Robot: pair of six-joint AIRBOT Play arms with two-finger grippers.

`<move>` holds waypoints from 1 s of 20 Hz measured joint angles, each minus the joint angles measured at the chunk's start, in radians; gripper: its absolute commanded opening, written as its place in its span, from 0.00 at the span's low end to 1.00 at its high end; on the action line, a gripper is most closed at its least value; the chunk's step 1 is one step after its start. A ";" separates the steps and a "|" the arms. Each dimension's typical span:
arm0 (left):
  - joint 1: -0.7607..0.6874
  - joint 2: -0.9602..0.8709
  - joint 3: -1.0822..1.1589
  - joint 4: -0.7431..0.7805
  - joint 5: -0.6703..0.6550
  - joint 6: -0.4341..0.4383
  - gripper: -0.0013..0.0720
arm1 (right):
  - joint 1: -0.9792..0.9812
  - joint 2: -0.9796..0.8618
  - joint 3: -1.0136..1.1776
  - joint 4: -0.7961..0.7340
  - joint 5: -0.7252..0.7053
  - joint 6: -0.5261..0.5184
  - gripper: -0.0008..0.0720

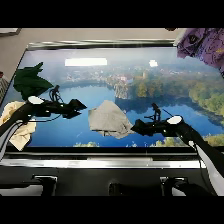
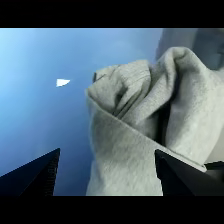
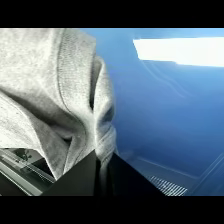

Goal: Fold the clothes and pants, and hang the long-sleeved shirts on hangers.

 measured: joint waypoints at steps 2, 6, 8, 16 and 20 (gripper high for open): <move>-0.030 -0.063 -0.006 -0.082 0.024 0.061 0.89 | 0.000 0.008 0.000 0.000 0.003 0.000 0.05; -0.060 -0.138 -0.009 -0.193 0.060 0.135 0.04 | 0.000 0.014 0.000 0.000 0.010 0.001 0.05; -0.056 -0.148 0.002 -0.216 0.064 0.151 0.03 | 0.000 0.023 0.002 0.000 0.018 0.000 0.05; 0.092 0.051 0.254 -0.140 0.025 0.102 0.03 | 0.000 0.162 0.338 -0.149 0.054 0.054 0.05; 0.164 0.221 0.489 -0.023 -0.064 0.031 0.03 | 0.000 0.235 0.697 -0.200 0.115 0.080 0.05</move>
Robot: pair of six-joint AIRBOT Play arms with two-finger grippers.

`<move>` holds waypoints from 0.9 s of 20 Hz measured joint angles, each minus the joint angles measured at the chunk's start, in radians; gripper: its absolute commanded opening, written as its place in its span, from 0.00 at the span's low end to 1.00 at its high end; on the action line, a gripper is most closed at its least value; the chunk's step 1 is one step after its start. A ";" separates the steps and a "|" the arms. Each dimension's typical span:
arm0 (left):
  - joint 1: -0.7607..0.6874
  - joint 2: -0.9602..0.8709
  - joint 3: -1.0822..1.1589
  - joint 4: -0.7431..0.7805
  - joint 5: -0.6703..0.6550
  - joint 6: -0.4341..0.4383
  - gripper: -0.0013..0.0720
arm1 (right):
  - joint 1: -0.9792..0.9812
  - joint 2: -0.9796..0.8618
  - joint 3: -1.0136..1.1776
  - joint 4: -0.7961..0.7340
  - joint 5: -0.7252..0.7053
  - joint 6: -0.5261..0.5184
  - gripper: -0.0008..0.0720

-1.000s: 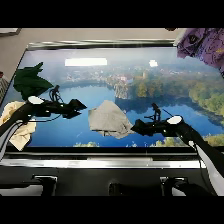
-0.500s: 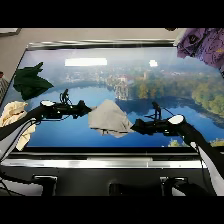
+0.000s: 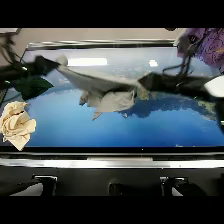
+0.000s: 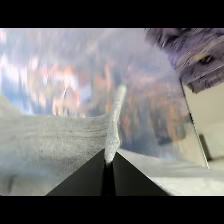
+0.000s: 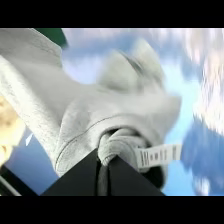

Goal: Fold the clothes and pants, and hang the long-sleeved shirts on hangers.

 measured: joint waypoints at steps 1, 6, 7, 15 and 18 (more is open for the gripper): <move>0.014 0.047 0.056 0.027 -0.030 -0.016 0.03 | 0.000 0.020 0.092 -0.008 0.025 0.011 0.05; 0.052 0.298 0.204 0.095 -0.119 -0.109 0.04 | 0.000 0.134 0.406 -0.038 0.152 0.100 0.05; 0.055 0.342 0.214 0.098 -0.125 -0.121 0.04 | 0.000 0.159 0.436 -0.044 0.166 0.126 0.05; 0.060 0.414 0.236 0.199 -0.122 -0.262 0.04 | 0.001 0.115 0.503 -0.198 0.158 0.249 0.05; 0.048 0.297 0.217 0.254 -0.119 -0.276 0.04 | 0.001 -0.068 0.505 -0.266 0.128 0.280 0.05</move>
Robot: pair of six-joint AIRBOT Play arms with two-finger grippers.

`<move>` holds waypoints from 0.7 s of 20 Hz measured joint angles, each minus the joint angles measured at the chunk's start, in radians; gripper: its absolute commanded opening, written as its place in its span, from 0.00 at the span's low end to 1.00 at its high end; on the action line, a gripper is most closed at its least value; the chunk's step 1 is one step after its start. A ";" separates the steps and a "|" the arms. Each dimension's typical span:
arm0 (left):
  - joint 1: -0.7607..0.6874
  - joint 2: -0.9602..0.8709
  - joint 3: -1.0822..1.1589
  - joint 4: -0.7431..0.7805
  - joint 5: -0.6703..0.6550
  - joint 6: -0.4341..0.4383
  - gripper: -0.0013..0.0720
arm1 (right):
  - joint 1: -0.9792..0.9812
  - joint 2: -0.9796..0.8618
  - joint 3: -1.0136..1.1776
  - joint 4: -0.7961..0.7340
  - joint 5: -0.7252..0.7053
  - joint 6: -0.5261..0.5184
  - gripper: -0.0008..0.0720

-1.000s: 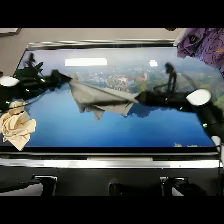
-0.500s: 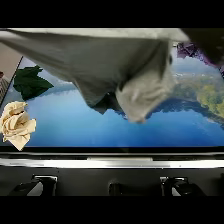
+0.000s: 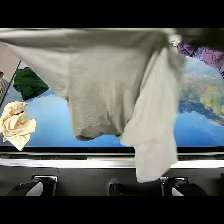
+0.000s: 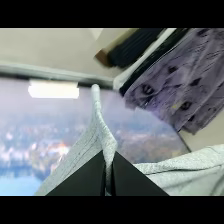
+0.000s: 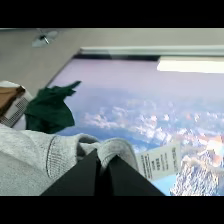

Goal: Fold the clothes and pants, and hang the long-sleeved shirts on hangers.

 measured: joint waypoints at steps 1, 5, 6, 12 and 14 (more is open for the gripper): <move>-0.008 -0.051 -0.009 0.023 0.005 -0.005 0.04 | 0.000 -0.071 0.001 -0.005 -0.017 0.008 0.05; -0.051 -0.312 -0.039 0.101 0.066 -0.012 0.04 | 0.001 -0.381 0.002 0.035 -0.118 0.004 0.05; -0.066 -0.388 -0.043 0.113 0.085 -0.013 0.04 | 0.001 -0.457 0.002 0.061 -0.144 -0.001 0.05; -0.158 -0.753 -0.050 0.106 0.134 -0.016 0.04 | 0.005 -0.755 0.002 0.189 -0.176 -0.012 0.19; -0.182 -0.816 -0.050 0.082 0.139 -0.020 0.04 | 0.005 -0.791 0.002 0.206 -0.166 -0.015 0.48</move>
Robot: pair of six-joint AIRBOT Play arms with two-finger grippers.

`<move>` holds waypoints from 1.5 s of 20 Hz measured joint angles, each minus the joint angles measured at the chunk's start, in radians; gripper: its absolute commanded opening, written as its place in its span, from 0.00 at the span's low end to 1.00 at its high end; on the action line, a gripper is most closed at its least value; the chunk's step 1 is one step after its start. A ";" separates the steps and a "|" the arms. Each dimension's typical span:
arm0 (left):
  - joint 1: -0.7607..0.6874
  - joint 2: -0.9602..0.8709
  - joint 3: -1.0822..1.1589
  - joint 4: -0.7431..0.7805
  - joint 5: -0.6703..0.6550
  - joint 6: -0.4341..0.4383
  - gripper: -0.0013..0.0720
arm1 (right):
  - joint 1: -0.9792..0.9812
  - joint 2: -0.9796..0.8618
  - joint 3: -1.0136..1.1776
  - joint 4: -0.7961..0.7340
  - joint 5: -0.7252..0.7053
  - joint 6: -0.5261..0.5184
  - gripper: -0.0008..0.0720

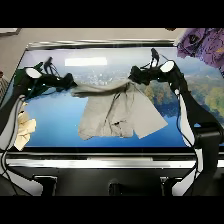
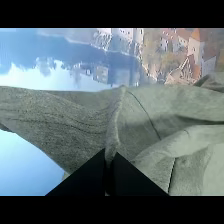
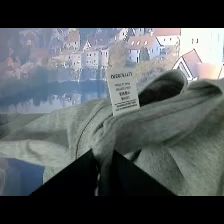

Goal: Fold the clothes and pants, and hang the long-sleeved shirts on hangers.

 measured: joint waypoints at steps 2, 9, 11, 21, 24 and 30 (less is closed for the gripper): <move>-0.013 -0.033 0.000 -0.011 0.001 -0.003 0.04 | -0.013 -0.008 0.001 0.011 0.036 -0.014 0.63; 0.008 -0.034 0.000 -0.030 -0.026 -0.003 0.04 | -0.231 0.146 -0.010 -0.126 0.341 -0.151 0.70; 0.023 -0.028 0.000 -0.030 -0.042 -0.003 0.04 | -0.333 0.203 -0.072 -0.175 0.401 -0.175 0.71; 0.053 -0.021 0.000 -0.031 -0.086 -0.003 0.04 | -0.587 0.311 -0.604 -0.232 0.384 -0.260 0.94; 0.055 -0.021 0.000 -0.031 -0.087 -0.003 0.04 | -0.596 0.310 -0.692 -0.210 0.348 -0.292 0.93; 0.055 -0.021 0.000 -0.031 -0.089 -0.004 0.04 | -0.600 0.294 -0.808 -0.040 0.289 -0.367 0.83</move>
